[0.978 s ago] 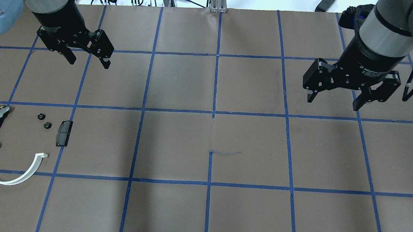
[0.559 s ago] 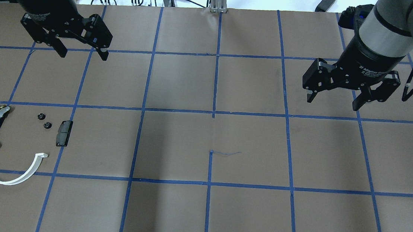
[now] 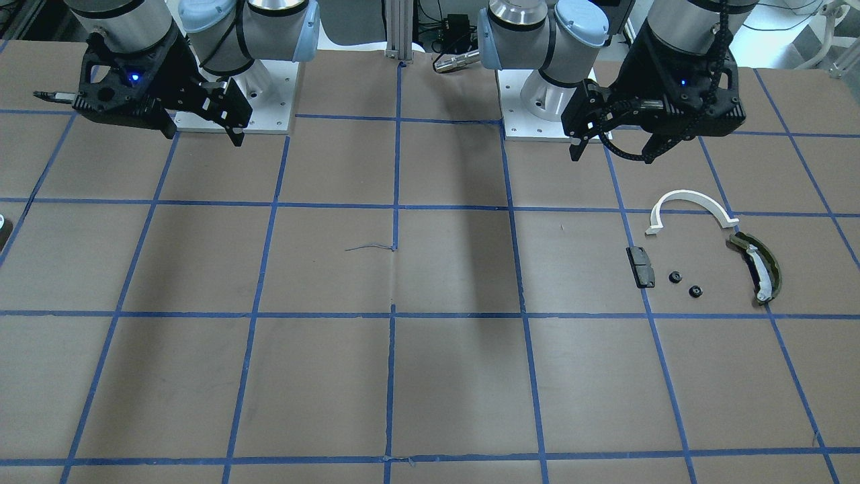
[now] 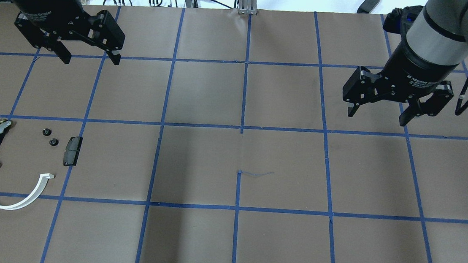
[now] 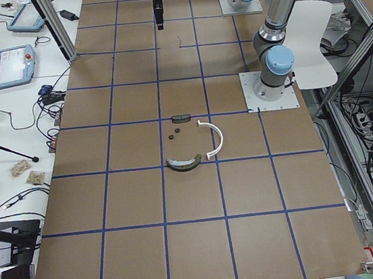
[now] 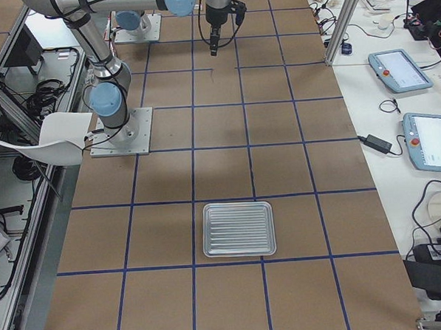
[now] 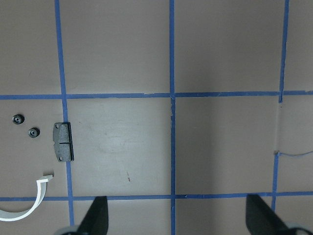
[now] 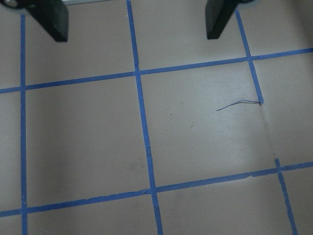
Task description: Place bearing gear from tray to pile
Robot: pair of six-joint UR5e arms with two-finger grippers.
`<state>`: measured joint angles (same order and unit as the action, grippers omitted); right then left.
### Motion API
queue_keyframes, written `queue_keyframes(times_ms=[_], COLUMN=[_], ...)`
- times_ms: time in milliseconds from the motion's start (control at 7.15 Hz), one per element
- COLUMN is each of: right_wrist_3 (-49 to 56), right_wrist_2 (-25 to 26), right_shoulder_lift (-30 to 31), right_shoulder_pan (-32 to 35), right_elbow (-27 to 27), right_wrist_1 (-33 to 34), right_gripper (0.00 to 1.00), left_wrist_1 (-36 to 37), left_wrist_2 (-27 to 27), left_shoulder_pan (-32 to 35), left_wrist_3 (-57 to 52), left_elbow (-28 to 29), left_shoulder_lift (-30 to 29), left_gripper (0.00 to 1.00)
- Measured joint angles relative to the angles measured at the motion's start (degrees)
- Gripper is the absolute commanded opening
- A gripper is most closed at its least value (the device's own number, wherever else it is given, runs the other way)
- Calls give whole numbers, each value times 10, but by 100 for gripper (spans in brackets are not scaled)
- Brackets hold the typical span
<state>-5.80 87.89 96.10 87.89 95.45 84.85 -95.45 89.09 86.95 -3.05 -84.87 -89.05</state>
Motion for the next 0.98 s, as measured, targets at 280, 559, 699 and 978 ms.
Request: queue_keyframes(times_ms=[280, 559, 699, 978], right_wrist_3=[0, 0, 0, 0], right_wrist_2=[-1, -1, -1, -1], right_shoulder_lift=[0, 0, 0, 0], right_shoulder_pan=[0, 0, 0, 0], right_elbow=[0, 0, 0, 0], right_wrist_1=[0, 0, 0, 0], right_gripper=[100, 100, 100, 100], left_wrist_1=[-1, 1, 1, 2], left_wrist_2=[3, 3, 3, 3], left_shoulder_pan=[2, 3, 3, 3], left_wrist_3=[-2, -5, -6, -6], left_elbow=[0, 4, 6, 7], left_shoulder_lift=[-1, 0, 0, 0], left_gripper=[100, 100, 100, 100])
